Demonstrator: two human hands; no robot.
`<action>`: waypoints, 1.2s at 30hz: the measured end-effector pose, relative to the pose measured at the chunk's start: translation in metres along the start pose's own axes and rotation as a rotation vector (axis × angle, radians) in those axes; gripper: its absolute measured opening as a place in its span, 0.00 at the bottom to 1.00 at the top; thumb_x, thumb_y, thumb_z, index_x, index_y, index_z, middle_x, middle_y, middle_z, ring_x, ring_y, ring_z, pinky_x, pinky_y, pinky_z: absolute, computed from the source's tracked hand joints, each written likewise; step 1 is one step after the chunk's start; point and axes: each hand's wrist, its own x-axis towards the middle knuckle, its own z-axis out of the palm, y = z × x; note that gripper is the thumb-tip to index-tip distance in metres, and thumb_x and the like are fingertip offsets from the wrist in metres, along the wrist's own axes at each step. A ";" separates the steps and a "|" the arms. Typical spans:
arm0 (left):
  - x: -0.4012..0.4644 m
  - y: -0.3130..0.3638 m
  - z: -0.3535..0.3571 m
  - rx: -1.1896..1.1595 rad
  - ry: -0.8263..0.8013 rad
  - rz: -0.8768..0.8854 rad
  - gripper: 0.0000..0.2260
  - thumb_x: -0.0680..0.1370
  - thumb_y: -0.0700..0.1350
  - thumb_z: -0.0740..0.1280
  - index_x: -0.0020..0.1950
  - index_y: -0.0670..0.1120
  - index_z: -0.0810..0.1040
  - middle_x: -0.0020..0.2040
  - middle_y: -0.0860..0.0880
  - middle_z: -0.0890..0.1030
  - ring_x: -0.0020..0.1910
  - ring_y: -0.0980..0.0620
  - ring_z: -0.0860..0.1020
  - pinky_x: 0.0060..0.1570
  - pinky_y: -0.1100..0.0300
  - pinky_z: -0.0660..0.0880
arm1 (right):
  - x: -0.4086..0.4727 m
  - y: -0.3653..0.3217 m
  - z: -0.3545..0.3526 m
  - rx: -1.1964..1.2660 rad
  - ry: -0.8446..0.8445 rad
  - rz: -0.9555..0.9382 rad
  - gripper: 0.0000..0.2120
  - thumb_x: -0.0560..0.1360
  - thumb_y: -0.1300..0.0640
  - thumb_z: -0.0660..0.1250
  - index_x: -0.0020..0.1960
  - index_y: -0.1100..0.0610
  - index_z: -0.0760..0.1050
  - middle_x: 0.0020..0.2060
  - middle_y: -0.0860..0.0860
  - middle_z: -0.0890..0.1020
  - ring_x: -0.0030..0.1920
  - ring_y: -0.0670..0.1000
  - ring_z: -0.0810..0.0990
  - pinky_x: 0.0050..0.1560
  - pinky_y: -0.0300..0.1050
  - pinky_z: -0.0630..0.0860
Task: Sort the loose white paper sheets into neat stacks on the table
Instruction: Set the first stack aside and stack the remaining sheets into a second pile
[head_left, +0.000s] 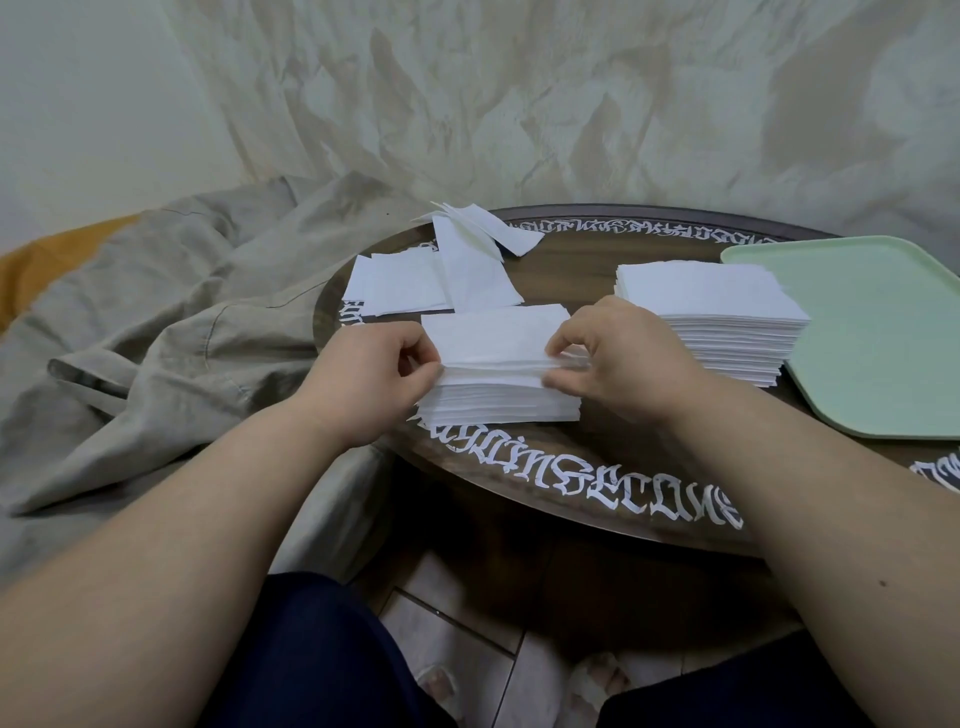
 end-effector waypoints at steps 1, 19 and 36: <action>0.000 0.000 0.000 0.000 0.005 0.001 0.04 0.73 0.43 0.69 0.39 0.51 0.78 0.34 0.56 0.79 0.38 0.57 0.77 0.41 0.66 0.70 | 0.000 0.000 0.000 -0.007 -0.006 -0.005 0.14 0.72 0.45 0.70 0.53 0.50 0.80 0.48 0.47 0.81 0.54 0.50 0.72 0.54 0.48 0.72; 0.002 -0.008 -0.002 -0.047 0.051 -0.030 0.08 0.71 0.39 0.72 0.37 0.51 0.76 0.36 0.57 0.80 0.38 0.57 0.78 0.39 0.76 0.67 | -0.001 -0.002 -0.007 0.027 0.046 -0.006 0.04 0.73 0.56 0.67 0.46 0.53 0.80 0.45 0.49 0.79 0.50 0.52 0.75 0.51 0.48 0.73; 0.001 -0.007 -0.001 0.008 -0.084 -0.030 0.08 0.68 0.45 0.75 0.42 0.51 0.77 0.42 0.54 0.78 0.43 0.56 0.76 0.44 0.62 0.68 | -0.004 -0.007 -0.008 0.028 -0.112 -0.018 0.08 0.71 0.48 0.72 0.43 0.49 0.74 0.40 0.42 0.71 0.43 0.46 0.72 0.43 0.41 0.67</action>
